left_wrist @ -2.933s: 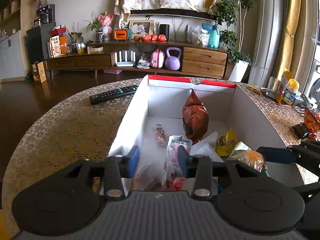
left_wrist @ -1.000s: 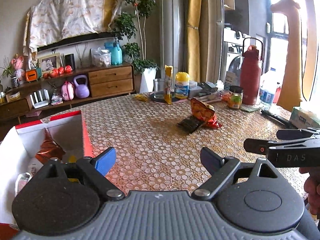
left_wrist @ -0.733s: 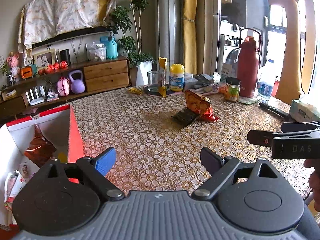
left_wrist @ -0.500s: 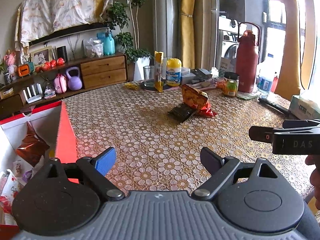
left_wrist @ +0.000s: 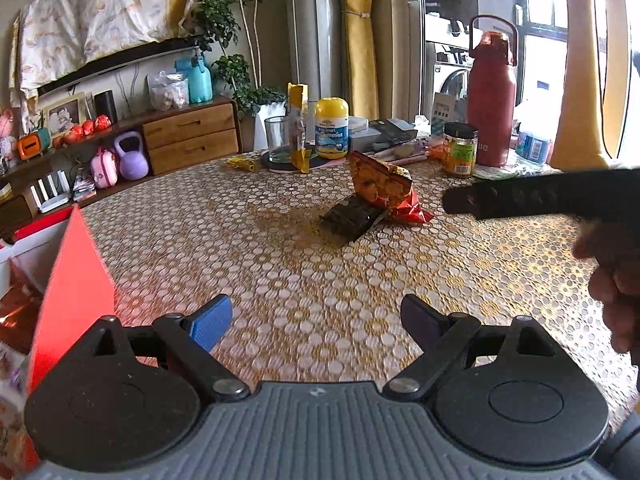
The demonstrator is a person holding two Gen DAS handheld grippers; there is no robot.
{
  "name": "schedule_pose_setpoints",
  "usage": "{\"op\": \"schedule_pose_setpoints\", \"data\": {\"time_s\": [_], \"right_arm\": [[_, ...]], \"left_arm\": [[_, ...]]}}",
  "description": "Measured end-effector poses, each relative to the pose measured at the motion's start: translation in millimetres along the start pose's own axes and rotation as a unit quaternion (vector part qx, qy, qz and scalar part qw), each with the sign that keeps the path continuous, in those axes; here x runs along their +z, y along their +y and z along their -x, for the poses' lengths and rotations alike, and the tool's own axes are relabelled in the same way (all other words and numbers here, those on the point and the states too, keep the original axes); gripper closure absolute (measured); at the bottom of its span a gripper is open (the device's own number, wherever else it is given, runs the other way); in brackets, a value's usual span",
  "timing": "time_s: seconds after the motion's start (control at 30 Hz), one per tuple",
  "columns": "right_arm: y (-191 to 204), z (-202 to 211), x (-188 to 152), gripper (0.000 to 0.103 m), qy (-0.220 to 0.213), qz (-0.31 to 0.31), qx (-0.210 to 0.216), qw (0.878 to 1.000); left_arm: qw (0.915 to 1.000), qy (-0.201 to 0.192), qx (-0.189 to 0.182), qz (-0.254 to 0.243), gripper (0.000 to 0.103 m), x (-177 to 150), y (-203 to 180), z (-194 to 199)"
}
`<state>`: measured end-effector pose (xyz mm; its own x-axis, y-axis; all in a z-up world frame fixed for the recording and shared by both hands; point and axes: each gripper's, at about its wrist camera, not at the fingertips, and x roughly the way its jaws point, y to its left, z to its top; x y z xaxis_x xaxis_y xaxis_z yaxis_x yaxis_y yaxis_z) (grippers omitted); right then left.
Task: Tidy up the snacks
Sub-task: 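Grasp the black packet with the left gripper while the right grasps the orange chip bag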
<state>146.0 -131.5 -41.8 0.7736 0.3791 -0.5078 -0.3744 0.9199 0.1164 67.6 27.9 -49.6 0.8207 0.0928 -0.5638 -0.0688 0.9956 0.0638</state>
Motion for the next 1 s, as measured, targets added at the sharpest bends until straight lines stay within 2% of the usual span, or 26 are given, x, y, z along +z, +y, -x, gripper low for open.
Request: {"op": "schedule_pose_setpoints", "data": {"time_s": [0.23,0.5,1.0], "right_arm": [[-1,-54,28,0.000,0.012,0.004,0.002,1.000],[-4,-106,46,0.003,0.043,0.013,0.007,0.999],[-13,-129,56,0.006,0.055,0.035,0.013,0.998]], "left_arm": [[0.9998,0.010,-0.001,-0.019,0.011,15,-7,-46],[0.9990,0.023,-0.008,-0.038,0.011,34,-16,-102],[0.9940,0.026,-0.043,-0.097,0.011,64,-32,-173]]}}
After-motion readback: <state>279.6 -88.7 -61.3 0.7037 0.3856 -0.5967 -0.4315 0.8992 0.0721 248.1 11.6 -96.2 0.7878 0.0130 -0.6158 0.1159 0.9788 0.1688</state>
